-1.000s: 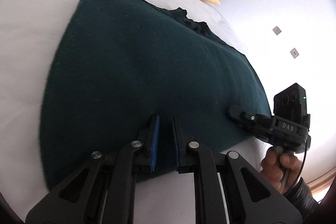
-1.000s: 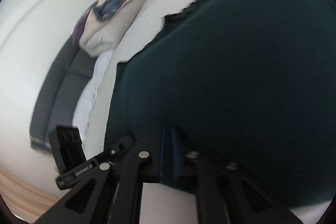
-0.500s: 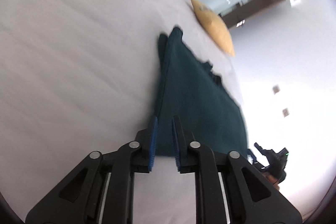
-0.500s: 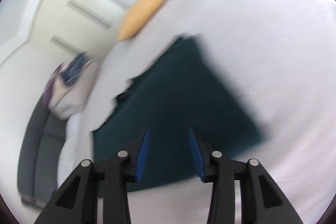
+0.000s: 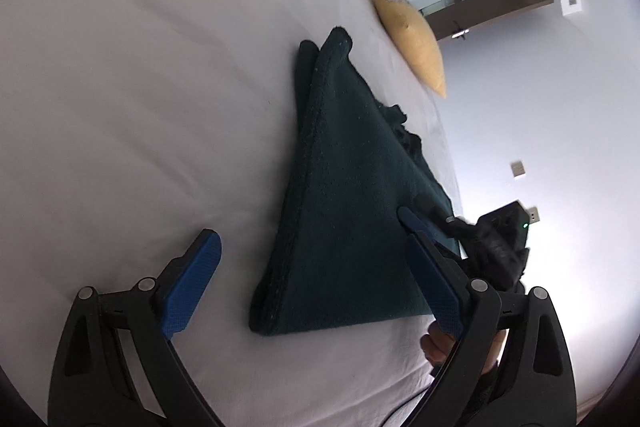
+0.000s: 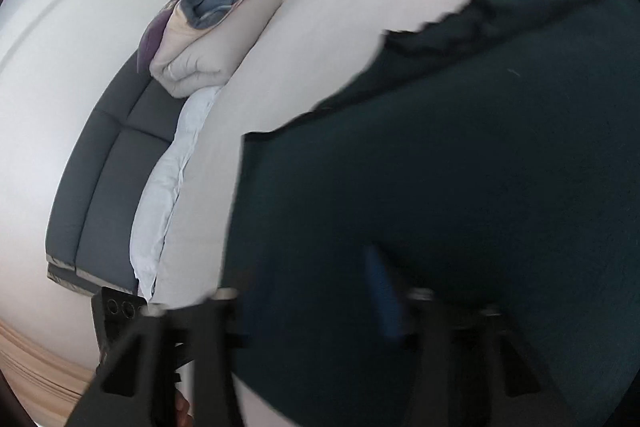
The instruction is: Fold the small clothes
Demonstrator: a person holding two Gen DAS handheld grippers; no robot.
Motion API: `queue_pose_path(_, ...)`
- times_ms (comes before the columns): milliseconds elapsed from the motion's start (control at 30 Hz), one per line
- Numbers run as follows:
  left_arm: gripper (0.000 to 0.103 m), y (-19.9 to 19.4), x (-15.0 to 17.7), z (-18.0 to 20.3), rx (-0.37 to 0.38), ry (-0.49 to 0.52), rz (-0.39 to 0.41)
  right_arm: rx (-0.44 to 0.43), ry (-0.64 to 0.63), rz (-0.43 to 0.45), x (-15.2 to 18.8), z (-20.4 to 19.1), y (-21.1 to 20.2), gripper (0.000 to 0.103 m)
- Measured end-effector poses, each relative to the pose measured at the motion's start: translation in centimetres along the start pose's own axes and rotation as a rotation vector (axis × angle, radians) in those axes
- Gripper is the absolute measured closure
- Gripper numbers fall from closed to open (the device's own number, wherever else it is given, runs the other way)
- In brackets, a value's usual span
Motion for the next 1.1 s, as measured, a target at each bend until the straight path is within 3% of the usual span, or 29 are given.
queue_pose_path(33, 0.009, 0.2, 0.5, 0.2, 0.006, -0.004, -0.003, -0.022, 0.017, 0.001, -0.3, 0.7, -0.6, 0.078)
queue_pose_path(133, 0.009, 0.9, 0.6, 0.4, 0.026, -0.025, -0.01, -0.072, 0.086, 0.103, -1.6, 2.6, -4.5, 0.074)
queue_pose_path(167, 0.009, 1.2, 0.5, 0.5, 0.029, -0.027, -0.01, -0.104, 0.096, 0.12, -1.9, 2.7, -5.1, 0.069)
queue_pose_path(233, 0.009, 1.7, 0.6, 0.8, 0.036, -0.028, -0.022, -0.275, 0.146, 0.155, -1.9, 3.2, -8.1, 0.045)
queue_pose_path(300, 0.009, 2.0, 0.9, 1.0, 0.043, -0.028, -0.042, -0.405, 0.175, 0.16, -1.6, 3.4, -9.8, 0.036)
queue_pose_path(400, 0.009, 3.1, 0.6, 0.9, 0.037, -0.047, -0.049, -0.557, 0.211, 0.134, -1.2, 4.2, -10.5, 0.034)
queue_pose_path(500, 0.009, 3.6, 0.5, 0.9, 0.029, -0.054, -0.068, -0.638, 0.231, 0.145, -1.4, 4.6, -11.4, 0.035)
queue_pose_path(733, 0.009, 4.5, 0.5, 0.8, 0.006, -0.103, -0.109, -0.615, 0.175, 0.153, -1.5, 2.7, -10.5, 0.035)
queue_pose_path(867, 0.009, 5.7, 0.4, 1.6, -0.008, -0.067, -0.173, -0.635, 0.183, 0.155, -1.5, 3.0, -10.5, 0.035)
queue_pose_path(1000, 0.009, 6.9, 0.4, 3.0, 0.073, -0.064, -0.198, -0.637, 0.182, 0.157, -1.3, 3.1, -10.7, 0.035)
queue_pose_path(1100, 0.016, 7.1, 0.6, 3.2, 0.077, -0.046, -0.192, -0.635, 0.182, 0.158, -1.2, 3.1, -10.6, 0.035)
Point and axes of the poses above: each gripper's, at about its wrist camera, not at the fingertips, and y roughly the way its jaws point, z to its right, x to its underside, the point moved 10 cm from there along y, roughly the way its jaws point, and after that the axes turned 15 degrees about y, right-handed, at the moved point
